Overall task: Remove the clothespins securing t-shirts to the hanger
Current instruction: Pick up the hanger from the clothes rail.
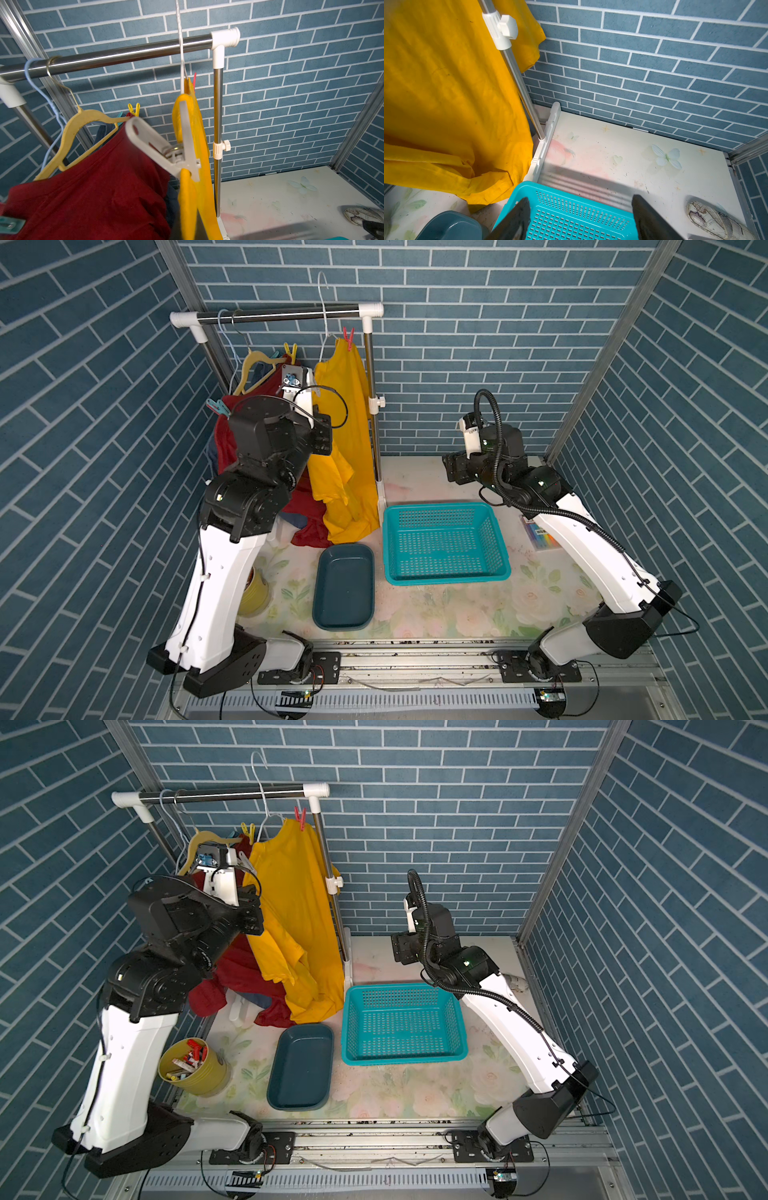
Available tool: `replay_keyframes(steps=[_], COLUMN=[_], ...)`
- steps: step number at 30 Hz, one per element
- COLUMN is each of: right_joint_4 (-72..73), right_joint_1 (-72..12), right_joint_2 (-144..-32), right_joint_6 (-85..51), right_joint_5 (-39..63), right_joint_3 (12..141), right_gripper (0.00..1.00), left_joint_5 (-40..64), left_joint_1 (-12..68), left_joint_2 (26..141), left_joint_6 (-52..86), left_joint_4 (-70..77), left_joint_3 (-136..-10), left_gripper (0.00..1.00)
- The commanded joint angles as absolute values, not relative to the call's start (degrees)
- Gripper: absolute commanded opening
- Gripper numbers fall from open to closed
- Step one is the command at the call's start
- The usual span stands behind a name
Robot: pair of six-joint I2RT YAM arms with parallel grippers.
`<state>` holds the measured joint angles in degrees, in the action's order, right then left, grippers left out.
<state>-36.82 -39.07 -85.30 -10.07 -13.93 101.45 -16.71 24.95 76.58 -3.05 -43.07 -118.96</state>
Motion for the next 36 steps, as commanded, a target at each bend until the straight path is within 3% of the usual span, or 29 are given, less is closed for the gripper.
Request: replay_keyframes(steps=[1,8,16,22,36], right_joint_4=[-37.7,-38.5,-42.5,-45.9,-47.0], right_joint_1=[-38.4,-37.9,-36.9,-35.9,-35.2], right_joint_2=[-82.6,-79.9,-77.9,-75.2,-69.7], right_joint_6=[-10.2,-11.1,-6.1,-2.4,-0.3], right_joint_5=[-12.4,-11.5,-12.3,-14.8,-19.7], right_joint_3=[100.5,99.9,103.3,107.0,105.2], right_gripper=[0.77,0.77,0.77,0.77,0.77], left_joint_5=[-17.6,-17.1,-9.5,2.7,23.3], left_joint_1=[25.0,25.0,25.0,25.0,25.0], left_joint_2=[71.9,62.7,60.7,58.1,76.5], left_joint_6=[-3.8,-4.2,-4.7,-8.3,-3.4], left_joint_4=[-44.3,-44.9,-48.1,-48.2,-47.2], left_joint_3=[-117.3,-106.2,-112.1,-115.8,-144.1], left_gripper=[0.00,0.00,0.00,0.00,0.00])
